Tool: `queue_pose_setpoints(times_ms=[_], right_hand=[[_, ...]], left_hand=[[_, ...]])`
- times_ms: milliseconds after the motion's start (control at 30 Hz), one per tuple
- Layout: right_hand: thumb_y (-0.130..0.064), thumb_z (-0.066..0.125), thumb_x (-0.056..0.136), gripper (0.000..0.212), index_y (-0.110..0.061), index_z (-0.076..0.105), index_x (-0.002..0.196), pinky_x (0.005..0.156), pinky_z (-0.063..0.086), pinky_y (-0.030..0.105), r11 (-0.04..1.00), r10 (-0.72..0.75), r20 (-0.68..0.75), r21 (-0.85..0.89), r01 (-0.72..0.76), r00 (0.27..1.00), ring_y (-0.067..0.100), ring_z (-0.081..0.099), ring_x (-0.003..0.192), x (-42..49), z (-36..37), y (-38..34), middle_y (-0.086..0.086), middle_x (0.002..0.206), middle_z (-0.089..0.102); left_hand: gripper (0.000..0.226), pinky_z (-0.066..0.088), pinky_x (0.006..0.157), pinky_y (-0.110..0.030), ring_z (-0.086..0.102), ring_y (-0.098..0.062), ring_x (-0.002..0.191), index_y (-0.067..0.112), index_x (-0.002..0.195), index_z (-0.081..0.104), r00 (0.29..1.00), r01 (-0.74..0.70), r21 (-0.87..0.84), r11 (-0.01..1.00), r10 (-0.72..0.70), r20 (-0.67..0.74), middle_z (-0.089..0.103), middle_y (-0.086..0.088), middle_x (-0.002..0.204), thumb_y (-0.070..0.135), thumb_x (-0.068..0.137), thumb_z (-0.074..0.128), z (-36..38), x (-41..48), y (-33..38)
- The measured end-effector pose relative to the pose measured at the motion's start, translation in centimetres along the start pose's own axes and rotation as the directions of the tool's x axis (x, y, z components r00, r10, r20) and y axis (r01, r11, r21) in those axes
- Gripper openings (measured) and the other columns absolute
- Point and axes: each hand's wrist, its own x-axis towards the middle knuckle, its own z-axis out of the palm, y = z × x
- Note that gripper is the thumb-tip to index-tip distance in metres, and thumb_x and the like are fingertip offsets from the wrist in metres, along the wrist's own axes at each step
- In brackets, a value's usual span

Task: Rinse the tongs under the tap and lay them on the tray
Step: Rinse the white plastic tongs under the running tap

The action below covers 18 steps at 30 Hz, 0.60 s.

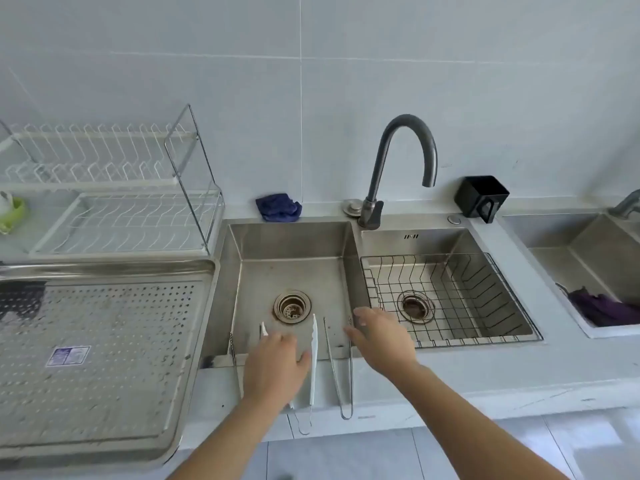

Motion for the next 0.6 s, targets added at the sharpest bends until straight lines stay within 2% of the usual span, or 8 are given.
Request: queue_pose_setpoints(times_ms=[67,167,267,367,500,600], right_hand=[[-0.044,0.055,0.099,0.032,-0.017,0.061,0.115,0.076,0.05,0.035,0.998,0.046,0.01,0.03,-0.046,0.999,0.026,0.059,0.107,0.3,0.7,0.3,0.002,0.11,0.065],[-0.039,0.056,0.099,0.026,-0.018,0.064,0.112,0.076,0.051,0.034,0.996,0.076,0.047,0.047,-0.078,0.996,0.025,0.062,0.101,1.0,1.4,1.0,0.001,0.109,0.068],[-0.037,0.057,0.098,0.026,-0.02,0.066,0.115,0.076,0.053,0.033,0.992,0.077,0.068,0.09,-0.083,0.995,0.024,0.064,0.097,2.1,1.5,1.7,0.0,0.109,0.069],[-0.034,0.058,0.097,0.025,-0.022,0.067,0.117,0.074,0.051,0.031,0.991,0.056,0.091,0.118,-0.066,0.994,0.021,0.064,0.096,3.3,2.0,2.6,-0.002,0.106,0.071],[-0.027,0.055,0.097,0.022,-0.02,0.07,0.112,0.074,0.053,0.032,0.995,0.006,0.138,0.095,-0.019,0.99,0.024,0.066,0.095,4.6,2.3,3.9,0.001,0.107,0.07],[-0.014,0.053,0.095,0.02,-0.013,0.07,0.106,0.073,0.052,0.033,0.997,0.001,0.151,0.082,-0.014,0.988,0.028,0.066,0.093,4.8,2.3,5.6,0.004,0.104,0.069]], left_hand=[[0.045,0.048,0.073,-0.035,0.061,-0.024,0.102,0.015,0.1,0.065,0.998,0.043,0.007,0.999,-0.043,0.041,0.065,-0.002,0.103,0.055,0.094,0.045,1.0,0.1,0.6],[0.048,0.046,0.071,-0.034,0.062,-0.024,0.102,0.016,0.099,0.066,0.994,0.064,0.011,0.998,-0.065,0.087,0.065,-0.002,0.103,0.059,0.092,0.047,2.3,0.1,2.1],[0.035,0.045,0.067,-0.033,0.065,-0.023,0.096,0.02,0.095,0.064,0.984,0.072,0.05,0.996,-0.079,0.161,0.065,0.0,0.099,0.05,0.092,0.049,3.2,0.2,2.6],[0.02,0.038,0.061,-0.03,0.068,-0.021,0.085,0.021,0.093,0.058,0.977,0.113,0.049,0.992,-0.12,0.177,0.066,0.003,0.092,0.038,0.092,0.049,3.4,-0.1,3.4],[0.016,0.039,0.056,-0.029,0.067,-0.017,0.075,0.021,0.102,0.055,0.967,0.183,0.043,0.982,-0.187,0.17,0.061,0.005,0.081,0.032,0.096,0.046,3.9,-0.1,4.3],[0.014,0.04,0.053,-0.028,0.057,-0.017,0.062,0.02,0.104,0.054,0.966,0.214,0.038,0.976,-0.217,0.142,0.055,0.005,0.071,0.026,0.097,0.043,4.1,-0.2,4.7]])
